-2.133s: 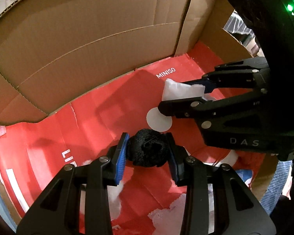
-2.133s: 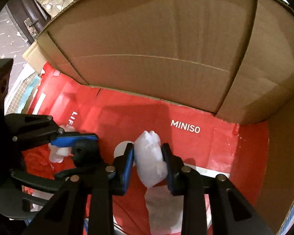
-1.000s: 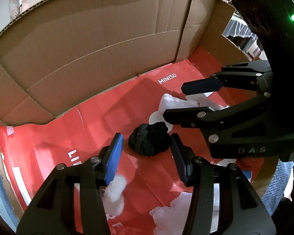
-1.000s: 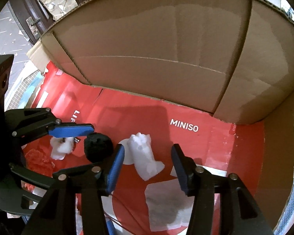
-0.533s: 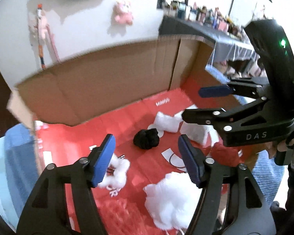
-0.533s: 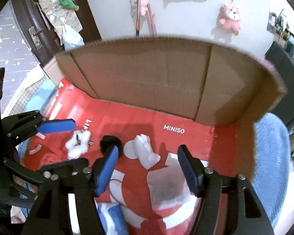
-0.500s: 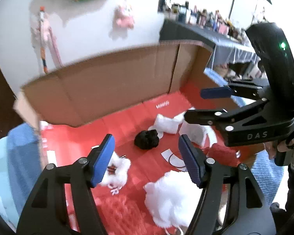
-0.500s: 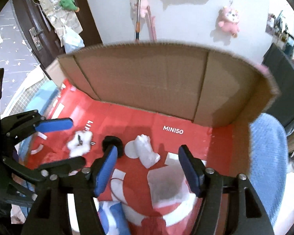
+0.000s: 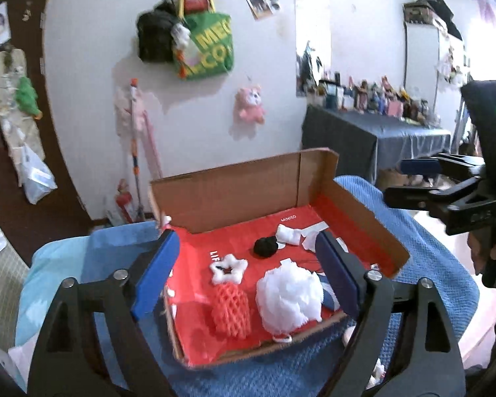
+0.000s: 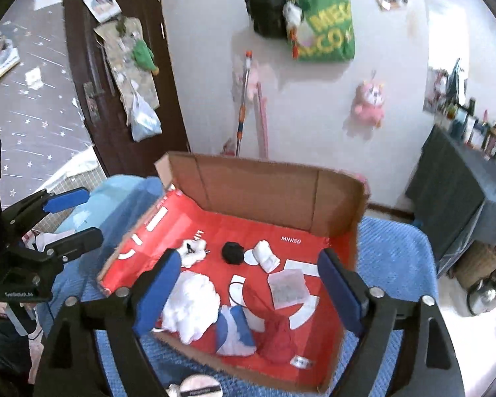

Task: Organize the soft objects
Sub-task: 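Lift both tools out of the box back over the blanket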

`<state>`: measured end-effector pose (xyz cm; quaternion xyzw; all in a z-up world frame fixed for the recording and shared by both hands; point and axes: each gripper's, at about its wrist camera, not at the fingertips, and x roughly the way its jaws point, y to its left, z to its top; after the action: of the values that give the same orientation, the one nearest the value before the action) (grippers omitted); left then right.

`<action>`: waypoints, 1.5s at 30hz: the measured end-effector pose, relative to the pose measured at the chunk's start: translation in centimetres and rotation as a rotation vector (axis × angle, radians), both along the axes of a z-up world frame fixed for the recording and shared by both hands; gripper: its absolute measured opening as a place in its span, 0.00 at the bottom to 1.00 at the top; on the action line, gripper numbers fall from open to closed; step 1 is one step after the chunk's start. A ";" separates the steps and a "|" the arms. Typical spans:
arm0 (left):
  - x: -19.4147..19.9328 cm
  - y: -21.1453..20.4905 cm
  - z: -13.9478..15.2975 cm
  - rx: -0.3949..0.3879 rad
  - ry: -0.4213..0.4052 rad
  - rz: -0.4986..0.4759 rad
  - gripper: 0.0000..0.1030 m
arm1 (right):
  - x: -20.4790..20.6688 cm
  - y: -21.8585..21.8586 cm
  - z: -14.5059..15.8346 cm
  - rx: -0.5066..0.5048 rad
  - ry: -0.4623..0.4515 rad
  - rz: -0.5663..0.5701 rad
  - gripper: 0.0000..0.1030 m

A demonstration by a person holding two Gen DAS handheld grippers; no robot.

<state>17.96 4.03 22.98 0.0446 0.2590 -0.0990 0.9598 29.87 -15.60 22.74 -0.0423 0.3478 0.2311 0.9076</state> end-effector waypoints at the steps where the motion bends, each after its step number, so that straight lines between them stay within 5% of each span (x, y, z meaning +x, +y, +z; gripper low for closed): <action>1: -1.0 0.2 0.0 -0.005 -0.013 0.011 0.82 | -1.0 -0.2 0.4 -0.001 -0.023 -0.002 0.91; 9: -7.4 1.2 -2.4 -0.063 -0.071 0.095 0.84 | -9.9 -1.6 1.2 0.039 -0.177 -0.020 1.00; 17: -11.3 0.3 -6.9 -0.074 -0.069 0.117 0.87 | -17.0 -1.9 -1.7 0.012 -0.303 -0.099 1.00; 27: -11.7 -1.9 -14.1 -0.085 0.001 0.113 0.87 | -17.5 -3.0 -11.3 -0.034 -0.219 -0.248 1.00; 30: -11.3 -2.4 -15.9 -0.074 0.043 0.112 0.87 | -17.6 -2.3 -13.7 -0.128 -0.218 -0.281 1.00; 45: -10.9 -3.0 -18.3 -0.067 0.083 0.134 0.87 | -17.6 -2.9 -17.6 -0.102 -0.124 -0.309 1.00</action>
<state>7.02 1.08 4.70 -0.0092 0.2972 -0.0448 0.9537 12.31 -18.46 5.19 -0.0484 0.3048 0.0678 0.9488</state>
